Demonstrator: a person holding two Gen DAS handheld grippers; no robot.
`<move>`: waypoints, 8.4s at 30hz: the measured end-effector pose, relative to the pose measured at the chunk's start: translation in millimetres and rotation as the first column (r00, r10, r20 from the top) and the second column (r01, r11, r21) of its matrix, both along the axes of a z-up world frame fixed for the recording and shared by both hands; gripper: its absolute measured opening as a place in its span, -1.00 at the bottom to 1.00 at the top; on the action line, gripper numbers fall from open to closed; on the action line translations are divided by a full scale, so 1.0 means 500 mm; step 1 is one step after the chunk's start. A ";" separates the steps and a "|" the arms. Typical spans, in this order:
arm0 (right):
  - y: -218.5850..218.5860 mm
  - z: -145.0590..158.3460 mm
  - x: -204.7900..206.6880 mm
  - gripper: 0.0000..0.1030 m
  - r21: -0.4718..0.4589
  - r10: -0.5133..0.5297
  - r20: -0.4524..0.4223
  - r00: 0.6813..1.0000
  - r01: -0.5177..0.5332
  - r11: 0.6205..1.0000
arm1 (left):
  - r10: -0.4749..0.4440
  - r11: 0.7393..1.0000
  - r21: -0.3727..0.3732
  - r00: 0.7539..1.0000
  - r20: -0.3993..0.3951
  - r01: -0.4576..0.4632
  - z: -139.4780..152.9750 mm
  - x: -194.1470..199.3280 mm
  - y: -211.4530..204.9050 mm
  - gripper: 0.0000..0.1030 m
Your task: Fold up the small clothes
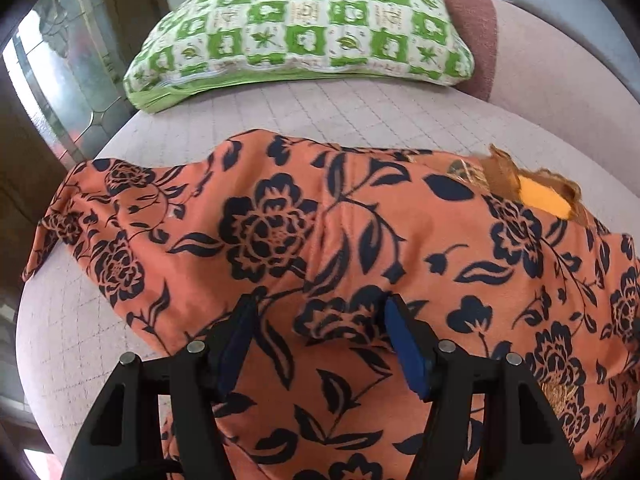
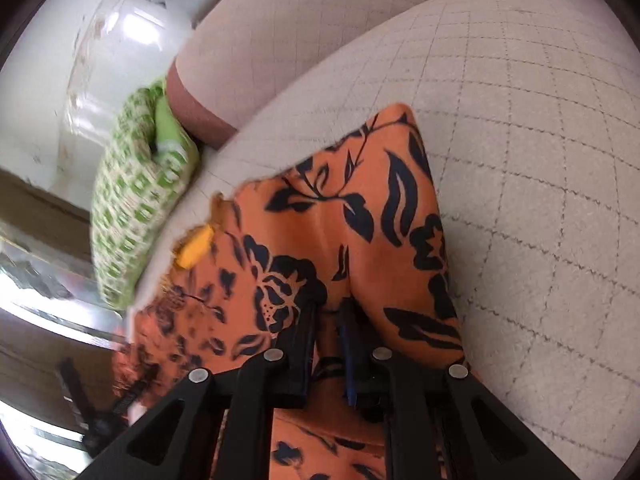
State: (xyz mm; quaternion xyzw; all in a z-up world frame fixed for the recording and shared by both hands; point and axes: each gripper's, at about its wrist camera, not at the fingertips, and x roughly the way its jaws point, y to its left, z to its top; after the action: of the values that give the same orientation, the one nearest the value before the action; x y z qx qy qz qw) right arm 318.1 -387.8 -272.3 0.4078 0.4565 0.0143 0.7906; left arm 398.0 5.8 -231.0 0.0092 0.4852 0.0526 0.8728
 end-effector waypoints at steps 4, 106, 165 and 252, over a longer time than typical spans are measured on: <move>-0.008 0.057 -0.018 -0.63 -0.032 -0.034 0.149 0.988 0.039 0.999 | 0.014 1.000 -0.009 1.000 0.009 -0.014 0.002 0.004 0.014 0.29; -0.087 0.138 -0.112 0.34 -0.119 -0.265 0.265 0.927 0.304 0.945 | -0.302 0.897 -0.259 0.926 0.228 0.357 0.328 -0.081 -0.137 0.40; 0.063 0.105 -0.052 -0.66 -0.348 0.026 0.162 0.986 0.033 0.937 | -0.023 0.996 -0.084 1.000 -0.013 0.022 0.014 -0.014 0.024 0.45; 0.093 0.062 -0.032 -0.60 -0.351 0.006 0.043 0.999 0.009 0.936 | -0.126 0.991 0.056 0.991 0.032 0.124 -0.031 -0.042 -0.094 1.00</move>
State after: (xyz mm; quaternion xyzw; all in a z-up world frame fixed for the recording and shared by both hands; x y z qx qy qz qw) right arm 301.9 -341.2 -241.1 0.2603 0.4340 -0.0590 0.8605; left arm 377.3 -41.1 -246.7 0.0620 0.4663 0.0108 0.8824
